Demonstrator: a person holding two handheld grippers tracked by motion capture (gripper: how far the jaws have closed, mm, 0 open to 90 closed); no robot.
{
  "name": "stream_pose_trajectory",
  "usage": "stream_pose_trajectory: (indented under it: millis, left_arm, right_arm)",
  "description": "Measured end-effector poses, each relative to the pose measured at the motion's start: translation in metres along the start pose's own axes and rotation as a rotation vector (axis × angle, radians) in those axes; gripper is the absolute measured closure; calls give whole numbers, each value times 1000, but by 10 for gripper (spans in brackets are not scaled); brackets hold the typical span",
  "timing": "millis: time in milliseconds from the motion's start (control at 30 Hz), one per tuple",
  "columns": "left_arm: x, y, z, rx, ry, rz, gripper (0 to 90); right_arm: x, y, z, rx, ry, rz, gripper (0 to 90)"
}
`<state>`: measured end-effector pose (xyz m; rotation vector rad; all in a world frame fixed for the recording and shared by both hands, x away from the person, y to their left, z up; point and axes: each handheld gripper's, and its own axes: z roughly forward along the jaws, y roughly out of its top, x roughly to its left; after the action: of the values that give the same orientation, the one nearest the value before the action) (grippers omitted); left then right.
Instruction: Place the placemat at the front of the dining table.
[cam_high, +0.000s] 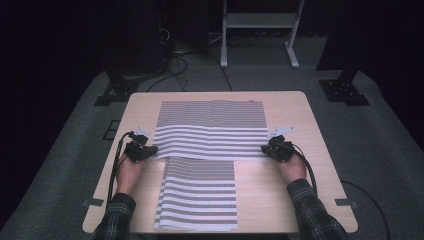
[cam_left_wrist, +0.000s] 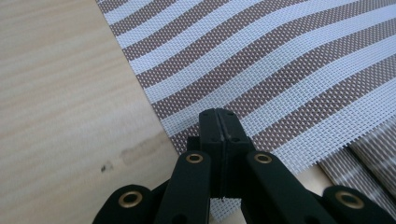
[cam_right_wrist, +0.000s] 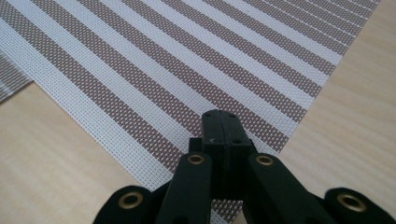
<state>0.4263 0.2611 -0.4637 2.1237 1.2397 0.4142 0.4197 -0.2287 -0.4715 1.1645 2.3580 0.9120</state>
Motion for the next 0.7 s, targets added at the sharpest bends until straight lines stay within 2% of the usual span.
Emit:
stream_pose_trajectory:
  millis: [133, 167, 267, 467, 700]
  left_arm:
    - [2, 4, 4, -7, 1, -13, 900]
    - [4, 8, 7, -5, 12, -9, 900]
    - [6, 13, 11, 0, 19, -12, 900]
    - [9, 28, 22, 13, 68, -5, 900]
    - [14, 40, 32, 16, 83, -12, 900]
  right_arm:
    - [-5, 4, 5, -9, -15, 5, 900]
    - [-7, 5, 9, -26, -28, 12, 900]
    - [-11, 9, 11, -20, -25, 18, 900]
    - [-19, 20, 21, -14, -59, 16, 900]
    - [-29, 29, 30, -19, -76, 41, 900]
